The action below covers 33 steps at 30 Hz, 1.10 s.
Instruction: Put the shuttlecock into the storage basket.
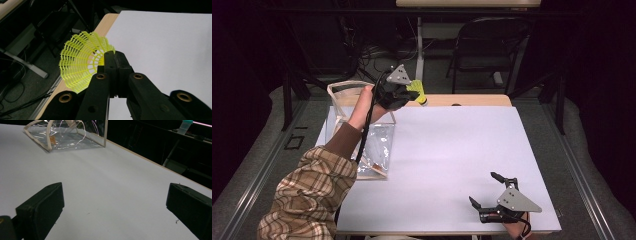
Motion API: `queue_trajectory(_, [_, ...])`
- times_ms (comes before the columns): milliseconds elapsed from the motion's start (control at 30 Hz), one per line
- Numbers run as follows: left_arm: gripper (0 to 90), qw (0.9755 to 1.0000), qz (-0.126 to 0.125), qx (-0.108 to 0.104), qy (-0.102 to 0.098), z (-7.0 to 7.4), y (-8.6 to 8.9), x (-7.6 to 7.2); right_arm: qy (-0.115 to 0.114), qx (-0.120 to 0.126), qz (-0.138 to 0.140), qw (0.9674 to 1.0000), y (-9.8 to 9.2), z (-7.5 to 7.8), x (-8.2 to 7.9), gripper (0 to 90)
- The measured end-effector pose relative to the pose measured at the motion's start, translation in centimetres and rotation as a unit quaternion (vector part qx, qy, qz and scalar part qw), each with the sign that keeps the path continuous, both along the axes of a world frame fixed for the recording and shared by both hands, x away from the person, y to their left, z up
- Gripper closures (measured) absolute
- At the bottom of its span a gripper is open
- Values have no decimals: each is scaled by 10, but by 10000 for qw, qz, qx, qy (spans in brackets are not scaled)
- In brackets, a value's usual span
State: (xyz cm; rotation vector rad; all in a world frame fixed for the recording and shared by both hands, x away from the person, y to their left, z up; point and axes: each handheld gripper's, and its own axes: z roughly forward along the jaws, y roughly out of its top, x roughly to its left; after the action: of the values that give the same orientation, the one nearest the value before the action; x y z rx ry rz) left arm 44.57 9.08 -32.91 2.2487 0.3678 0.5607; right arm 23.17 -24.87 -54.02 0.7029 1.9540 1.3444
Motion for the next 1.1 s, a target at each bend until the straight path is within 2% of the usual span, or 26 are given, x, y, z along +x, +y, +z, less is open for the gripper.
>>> queue_trajectory(433, [900,9998,130,-107,-76,10,8,6,-3,-5,-2,10000,0,0,0,11])
queue_trajectory(1100, [900,9990,366,-163,-192,18,25,11,-16,-20,-5,10000,0,0,0,11])
